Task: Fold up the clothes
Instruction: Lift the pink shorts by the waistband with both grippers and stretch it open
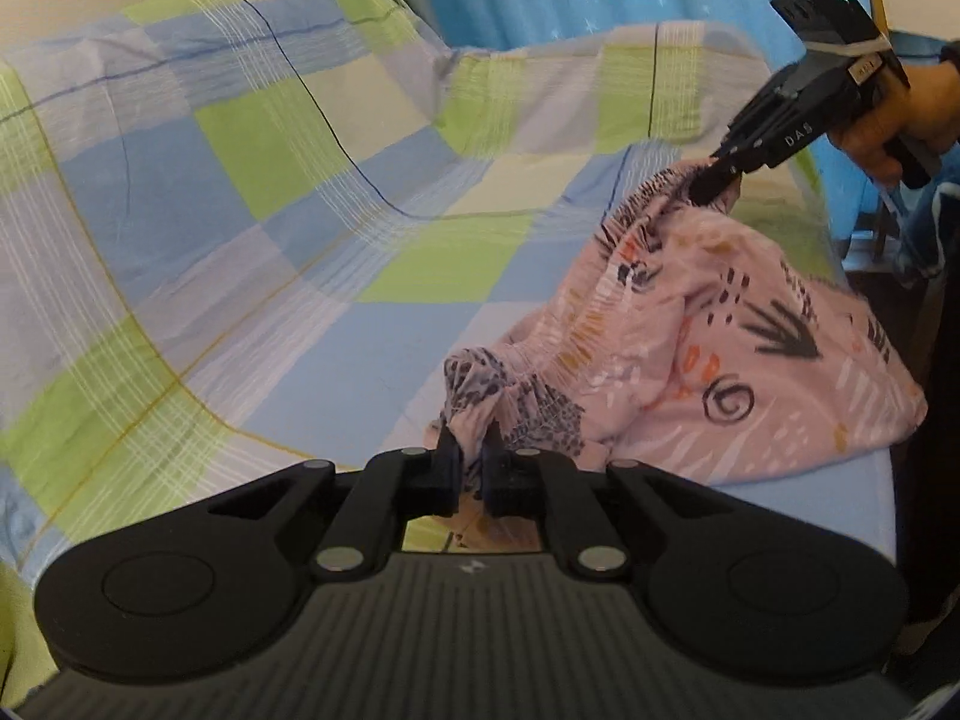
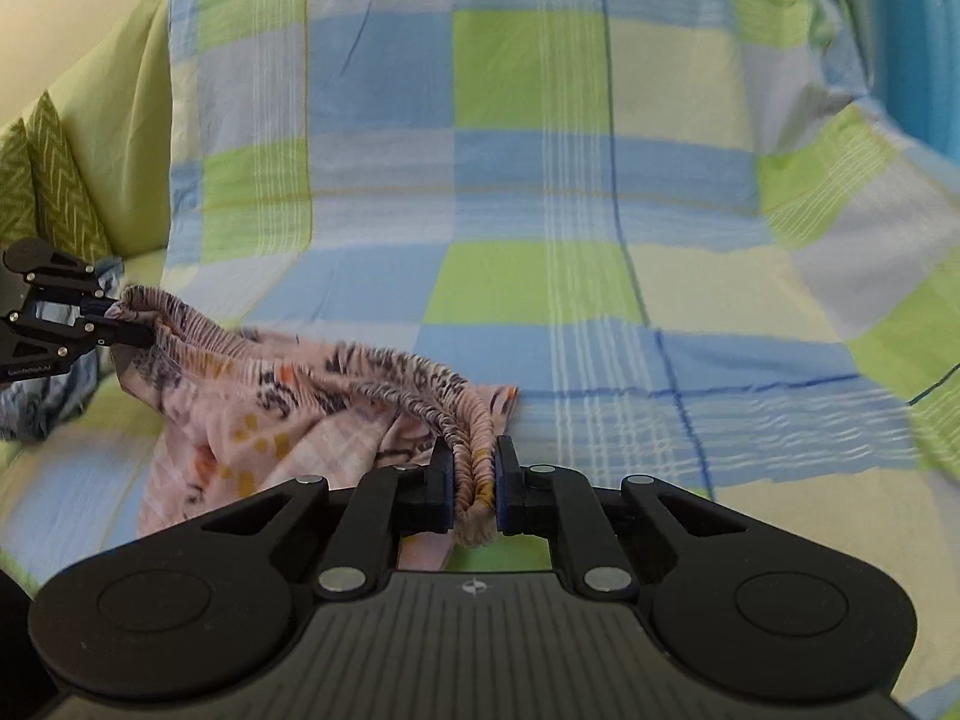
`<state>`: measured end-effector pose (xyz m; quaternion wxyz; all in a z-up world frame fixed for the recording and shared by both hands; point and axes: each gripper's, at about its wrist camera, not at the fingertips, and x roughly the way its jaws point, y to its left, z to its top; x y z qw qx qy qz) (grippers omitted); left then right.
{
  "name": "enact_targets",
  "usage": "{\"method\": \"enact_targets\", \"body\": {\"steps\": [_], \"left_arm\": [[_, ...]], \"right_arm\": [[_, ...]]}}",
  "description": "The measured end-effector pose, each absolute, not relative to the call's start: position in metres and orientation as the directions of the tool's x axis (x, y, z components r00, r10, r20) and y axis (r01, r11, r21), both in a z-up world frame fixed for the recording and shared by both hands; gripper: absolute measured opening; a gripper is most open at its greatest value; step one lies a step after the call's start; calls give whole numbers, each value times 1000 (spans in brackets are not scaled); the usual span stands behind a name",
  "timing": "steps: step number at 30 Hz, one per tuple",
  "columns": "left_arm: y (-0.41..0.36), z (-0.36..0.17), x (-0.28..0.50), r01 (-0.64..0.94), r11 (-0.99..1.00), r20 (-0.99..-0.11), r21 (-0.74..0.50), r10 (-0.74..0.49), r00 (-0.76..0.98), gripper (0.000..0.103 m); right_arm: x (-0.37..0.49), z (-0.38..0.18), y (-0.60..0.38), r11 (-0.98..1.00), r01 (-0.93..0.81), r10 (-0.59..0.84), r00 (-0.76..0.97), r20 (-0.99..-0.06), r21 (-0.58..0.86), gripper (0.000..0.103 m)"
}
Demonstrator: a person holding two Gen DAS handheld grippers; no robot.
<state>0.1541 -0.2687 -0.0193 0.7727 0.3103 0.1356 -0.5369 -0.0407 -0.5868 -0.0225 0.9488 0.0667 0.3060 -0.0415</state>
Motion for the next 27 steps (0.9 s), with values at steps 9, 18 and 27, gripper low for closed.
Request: {"method": "enact_targets", "body": {"steps": [9,18,27], "left_arm": [[-244,118,92,850,390,-271,354,-827,492,4],[-213,243,2,779,505,13,373,-842,539,4],[-222,274,-21,769,527,41,362,-833,551,4]], "right_arm": [[-143,118,-535,982,176,-187,935,-303,-63,10],[-257,235,-478,927,329,-329,944,31,-181,10],[-274,275,-471,893,388,-370,921,120,-227,10]]}}
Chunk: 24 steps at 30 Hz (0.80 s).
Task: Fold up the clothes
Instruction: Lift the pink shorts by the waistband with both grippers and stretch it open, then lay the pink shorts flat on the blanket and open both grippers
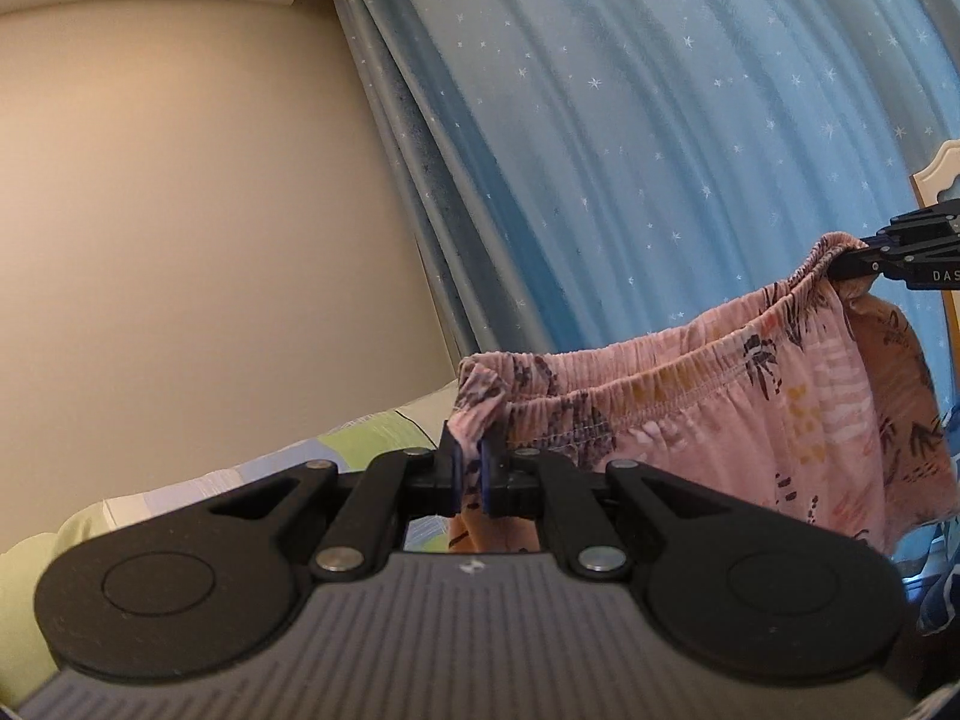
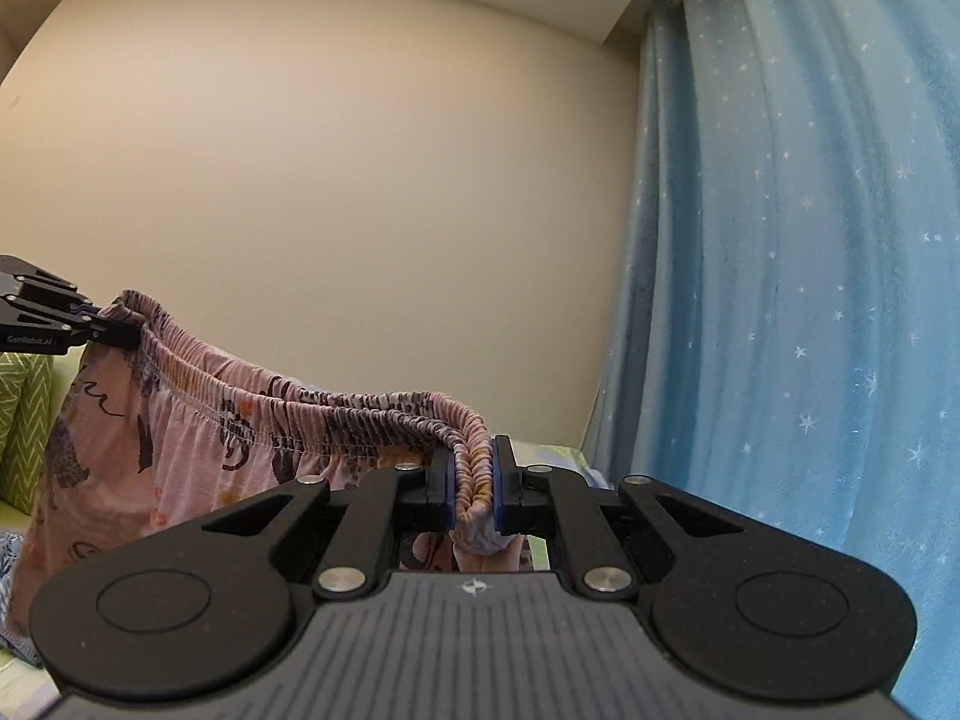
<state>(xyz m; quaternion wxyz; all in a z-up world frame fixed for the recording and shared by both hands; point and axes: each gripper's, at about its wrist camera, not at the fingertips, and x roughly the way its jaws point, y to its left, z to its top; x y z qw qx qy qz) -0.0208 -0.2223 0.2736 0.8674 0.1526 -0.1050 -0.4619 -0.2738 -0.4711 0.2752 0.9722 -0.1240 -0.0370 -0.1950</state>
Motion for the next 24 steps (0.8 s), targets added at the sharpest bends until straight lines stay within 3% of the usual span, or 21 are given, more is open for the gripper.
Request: {"method": "enact_targets", "body": {"steps": [14,24], "left_arm": [[-215,187,-44,787,527,-56,319,-819,571,4],[-218,211,-53,755,553,-57,352,-793,607,5]], "right_arm": [[-289,191,-472,910,382,-381,924,39,-163,10],[-284,212,-468,900,365,-360,931,68,-239,10]]}}
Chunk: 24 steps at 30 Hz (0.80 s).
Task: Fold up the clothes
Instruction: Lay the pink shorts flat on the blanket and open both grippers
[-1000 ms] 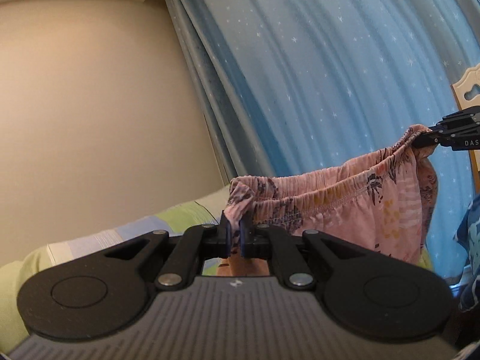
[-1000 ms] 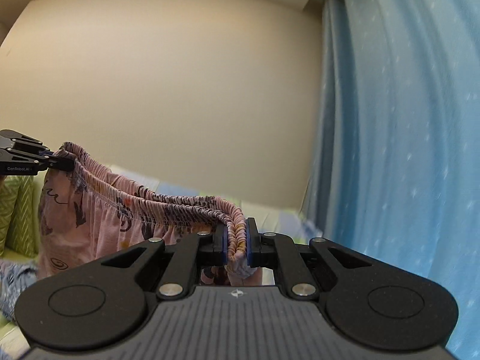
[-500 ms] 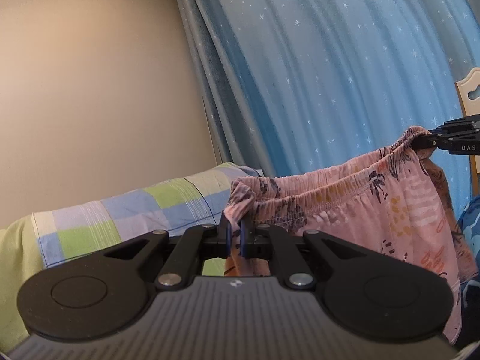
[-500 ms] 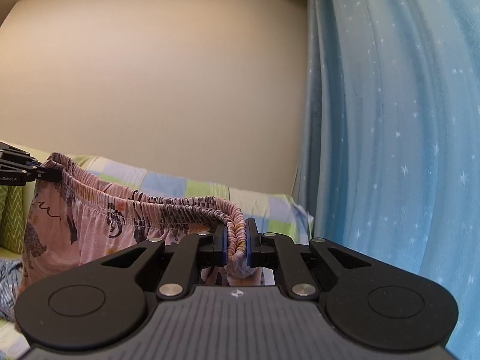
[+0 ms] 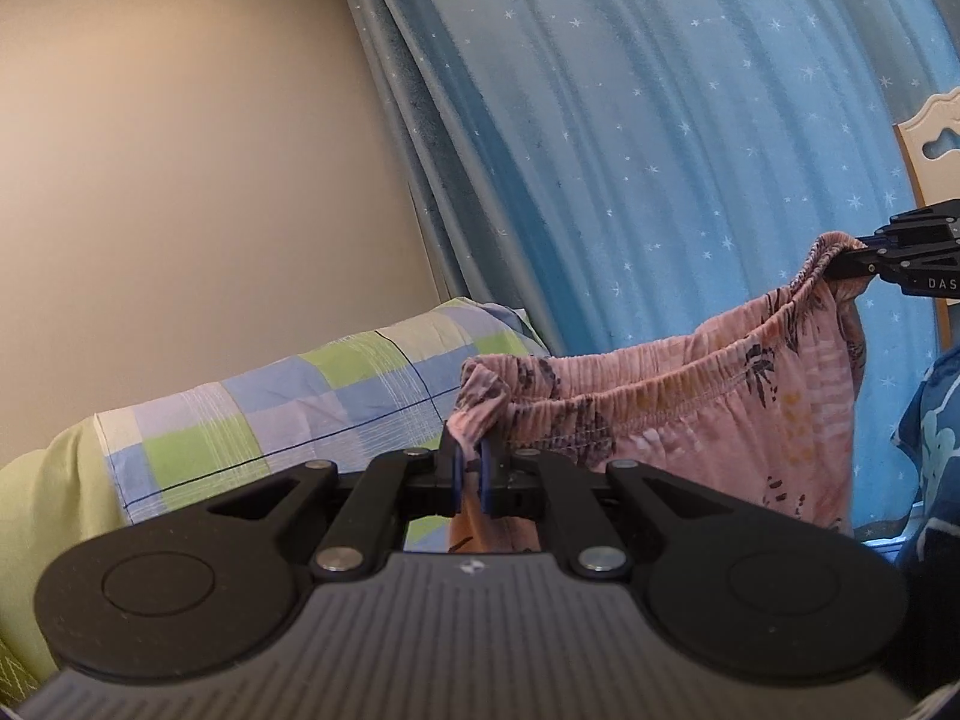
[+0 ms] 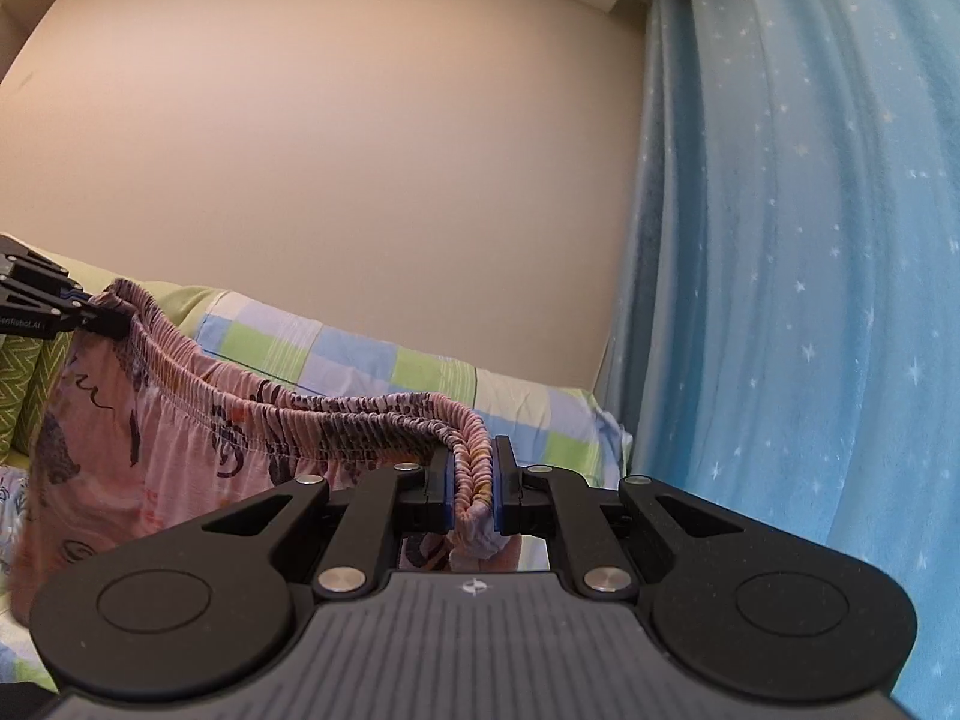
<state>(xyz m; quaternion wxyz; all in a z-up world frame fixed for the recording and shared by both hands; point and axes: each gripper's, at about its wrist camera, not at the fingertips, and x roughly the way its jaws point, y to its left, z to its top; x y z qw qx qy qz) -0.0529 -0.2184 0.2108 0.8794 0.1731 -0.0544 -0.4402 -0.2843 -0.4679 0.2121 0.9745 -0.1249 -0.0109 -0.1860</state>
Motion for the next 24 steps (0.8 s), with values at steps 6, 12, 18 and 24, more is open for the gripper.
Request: {"method": "enact_targets", "body": {"steps": [6,12,18,24], "left_arm": [[-290,180,43,744,575,-158,340,-745,648,5],[-388,60,201,758,599,-370,257,-664,650,7],[-409,-34,297,736,673,-533,75,-597,600,21],[-335,-42,263,739,673,-586,-25,-609,535,38]], "right_arm": [[-163,197,-534,912,316,-337,941,-40,-261,10],[15,116,-623,921,286,-347,910,-227,-264,11],[103,18,-696,935,335,-352,835,-423,-115,37],[-4,-7,-724,881,473,-418,795,-440,17,42]]}}
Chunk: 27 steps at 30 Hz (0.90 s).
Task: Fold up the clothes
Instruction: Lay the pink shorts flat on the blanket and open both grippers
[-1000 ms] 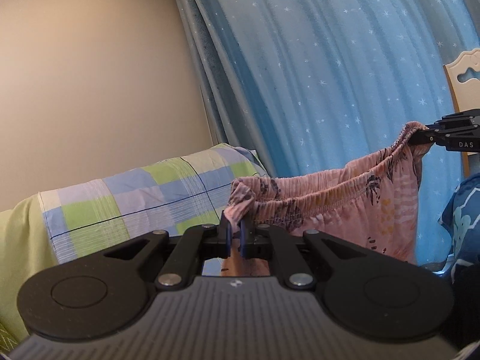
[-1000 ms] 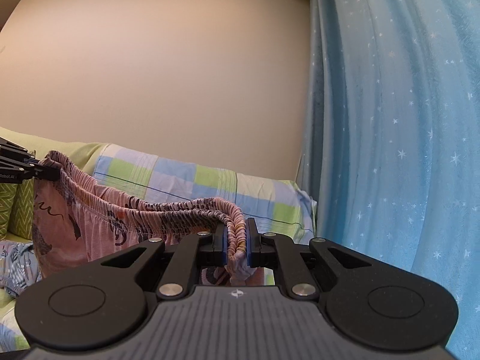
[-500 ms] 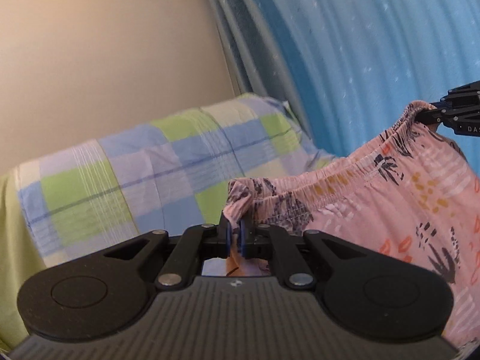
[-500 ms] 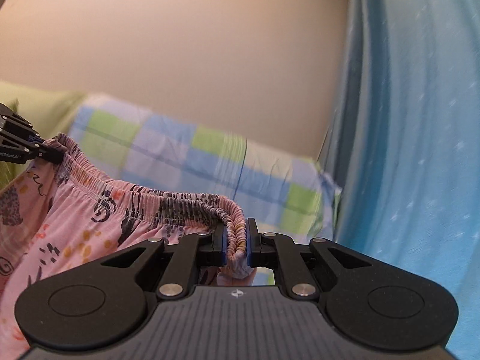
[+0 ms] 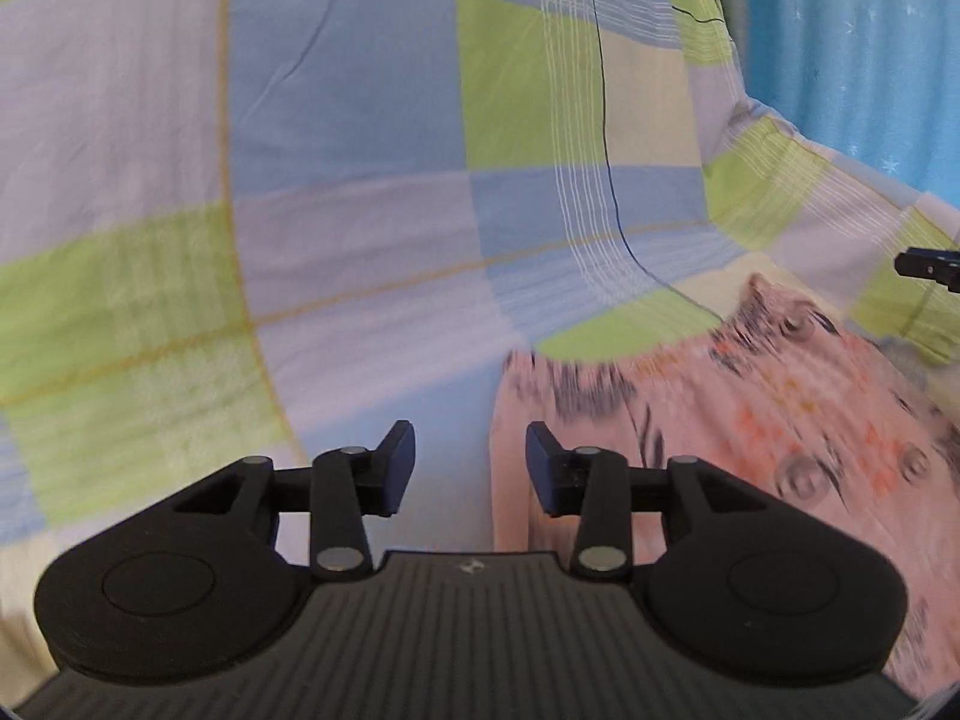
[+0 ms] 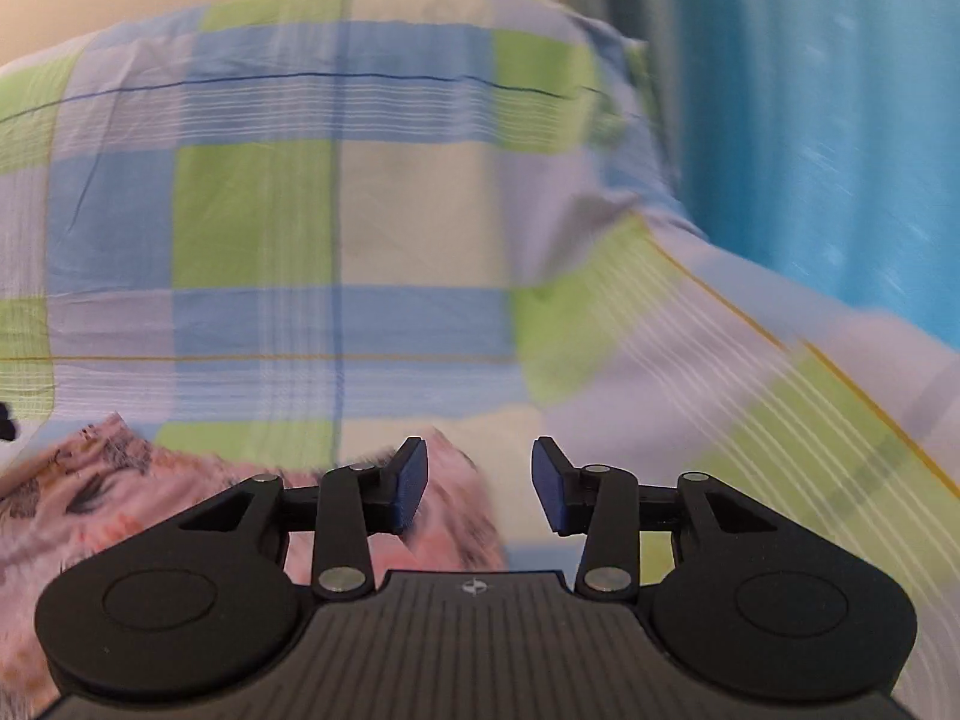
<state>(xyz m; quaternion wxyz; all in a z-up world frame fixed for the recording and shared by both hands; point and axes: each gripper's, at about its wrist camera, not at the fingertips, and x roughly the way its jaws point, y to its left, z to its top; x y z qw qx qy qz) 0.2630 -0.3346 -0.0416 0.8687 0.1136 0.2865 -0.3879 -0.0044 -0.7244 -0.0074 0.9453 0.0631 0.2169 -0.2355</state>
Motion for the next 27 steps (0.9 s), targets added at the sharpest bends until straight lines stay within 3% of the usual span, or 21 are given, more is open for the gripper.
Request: {"method": "enact_targets", "body": {"steps": [3,8,12,16,17,18,19,23,27], "left_arm": [[-298,-42,233,748,661,-622,-60,-611,490,43],[-255,-48,184,768,631,-684,-107,-608,404,44],[-247,-53,160,781,609,-697,-142,-621,358,46],[-255,-64,146,796,602,-731,-65,-572,373,43],[-258,-65,143,802,596,-732,-35,-561,385,41],[-260,-66,141,806,592,-733,-15,-555,394,41],[-262,-67,140,808,589,-733,0,-550,401,40],[-265,-65,140,803,596,-735,25,-533,419,12],[-262,-64,143,803,596,-742,22,-528,412,10]], "right_arm": [[-67,-16,-726,841,539,-454,751,-479,47,43],[-135,-42,-719,793,593,-438,711,-550,136,43],[-148,-64,-704,808,550,-353,740,-573,213,43],[-138,-76,-697,824,532,-331,731,-597,195,43],[-136,-76,-697,829,529,-333,729,-598,183,27],[-134,-75,-696,839,520,-334,724,-603,159,1],[-132,-73,-695,850,512,-343,716,-607,124,0],[-138,-58,-697,802,589,-537,640,-550,-99,0],[-153,-63,-726,722,691,-567,569,-595,-27,0]]}}
